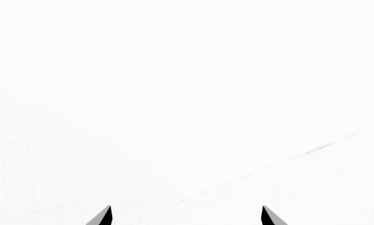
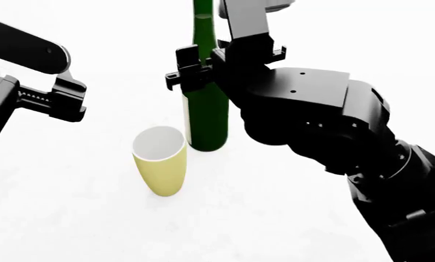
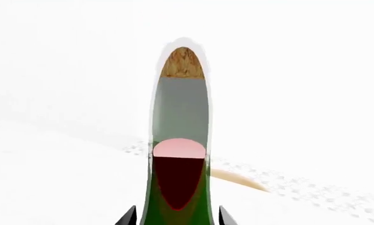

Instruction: Pick the cup and bottle and place them in the sink. Then turn on the water.

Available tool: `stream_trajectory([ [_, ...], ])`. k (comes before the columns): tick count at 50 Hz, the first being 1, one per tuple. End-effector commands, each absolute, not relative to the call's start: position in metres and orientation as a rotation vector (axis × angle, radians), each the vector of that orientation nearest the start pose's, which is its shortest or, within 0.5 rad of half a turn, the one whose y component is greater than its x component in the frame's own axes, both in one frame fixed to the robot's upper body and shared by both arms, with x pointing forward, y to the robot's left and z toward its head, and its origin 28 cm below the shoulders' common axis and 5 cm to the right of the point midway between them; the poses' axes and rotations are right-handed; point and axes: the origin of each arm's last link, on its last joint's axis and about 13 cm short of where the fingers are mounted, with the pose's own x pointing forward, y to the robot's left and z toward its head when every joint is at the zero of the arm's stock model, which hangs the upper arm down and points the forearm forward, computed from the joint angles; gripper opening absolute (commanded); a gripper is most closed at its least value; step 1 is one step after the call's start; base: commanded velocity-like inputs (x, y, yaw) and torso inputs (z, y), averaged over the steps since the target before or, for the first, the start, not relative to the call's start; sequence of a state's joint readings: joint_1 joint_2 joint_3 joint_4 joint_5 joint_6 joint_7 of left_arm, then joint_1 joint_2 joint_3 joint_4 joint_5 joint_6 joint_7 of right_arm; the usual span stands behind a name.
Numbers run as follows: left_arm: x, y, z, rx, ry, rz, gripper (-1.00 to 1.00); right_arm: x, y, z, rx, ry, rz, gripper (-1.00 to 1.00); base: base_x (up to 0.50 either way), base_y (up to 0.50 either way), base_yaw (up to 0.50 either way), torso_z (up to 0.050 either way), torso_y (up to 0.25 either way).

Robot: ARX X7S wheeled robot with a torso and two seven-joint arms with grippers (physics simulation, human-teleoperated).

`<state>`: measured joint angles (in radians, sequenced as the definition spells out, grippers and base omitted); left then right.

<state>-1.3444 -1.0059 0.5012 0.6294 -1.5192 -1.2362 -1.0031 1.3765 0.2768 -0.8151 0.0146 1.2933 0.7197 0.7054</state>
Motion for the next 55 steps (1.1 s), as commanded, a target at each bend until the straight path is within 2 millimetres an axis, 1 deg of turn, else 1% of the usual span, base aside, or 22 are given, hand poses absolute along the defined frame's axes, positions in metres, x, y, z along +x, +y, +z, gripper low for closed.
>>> stream_trajectory([
  [1,0.202,0.275,0.315,0.543,-0.097,0.155,1.00,0.307,-0.013,0.305,-0.077,-0.030,0.345,-1.00,0.00,0.00,0.00,0.000,0.000],
  [10,0.201,0.275,0.315,0.542,-0.098,0.155,1.00,0.296,-0.022,0.322,-0.095,-0.086,0.308,-1.00,0.00,0.00,0.00,0.000,0.001],
  [13,0.200,0.275,0.315,0.541,-0.099,0.158,1.00,0.288,-0.027,0.340,-0.078,-0.143,0.282,-1.00,0.00,0.00,0.00,0.000,0.000],
  [19,0.200,0.275,0.315,0.535,-0.105,0.154,1.00,0.271,-0.036,0.365,-0.095,-0.232,0.238,-1.00,0.00,0.00,0.00,0.000,0.002],
  [25,0.198,0.275,0.316,0.528,-0.107,0.149,1.00,0.257,-0.043,0.378,-0.119,-0.264,0.212,-1.00,0.00,0.00,0.00,0.000,0.000],
  [27,0.197,0.274,0.315,0.499,-0.100,0.124,1.00,0.251,-0.045,0.381,-0.138,-0.271,0.200,-1.00,0.00,0.00,0.00,0.000,0.000],
  [29,0.196,0.273,0.314,0.461,-0.090,0.086,1.00,0.247,-0.046,0.383,-0.158,-0.274,0.195,-1.00,0.00,0.00,0.00,0.000,0.000],
  [31,0.195,0.271,0.313,0.472,-0.090,0.076,1.00,0.245,-0.046,0.383,-0.169,-0.275,0.192,-1.00,0.00,0.00,0.00,0.000,0.000],
  [35,0.192,0.267,0.312,0.421,-0.075,0.008,1.00,0.240,-0.048,0.386,-0.183,-0.276,0.182,-1.00,0.00,0.00,0.00,0.000,0.000],
  [38,0.191,0.265,0.311,0.421,-0.073,-0.007,1.00,0.238,-0.048,0.386,-0.195,-0.282,0.177,-1.00,0.00,0.00,0.00,0.000,0.003],
  [41,0.187,0.261,0.308,0.338,-0.052,-0.089,1.00,0.234,-0.049,0.387,-0.210,-0.286,0.170,-1.00,0.00,0.00,0.00,0.000,0.000],
  [44,0.183,0.260,0.305,0.304,-0.045,-0.134,1.00,0.231,-0.050,0.389,-0.217,-0.291,0.166,-1.00,0.00,0.00,0.00,0.000,0.000],
  [50,0.173,0.262,0.301,0.256,-0.039,-0.188,1.00,0.234,-0.054,0.389,-0.211,-0.288,0.147,-1.00,0.00,0.00,0.00,0.000,0.000],
  [55,0.170,0.263,0.299,0.231,-0.037,-0.199,1.00,0.235,-0.055,0.386,-0.207,-0.283,0.141,-1.00,0.00,0.00,0.00,0.000,0.002],
])
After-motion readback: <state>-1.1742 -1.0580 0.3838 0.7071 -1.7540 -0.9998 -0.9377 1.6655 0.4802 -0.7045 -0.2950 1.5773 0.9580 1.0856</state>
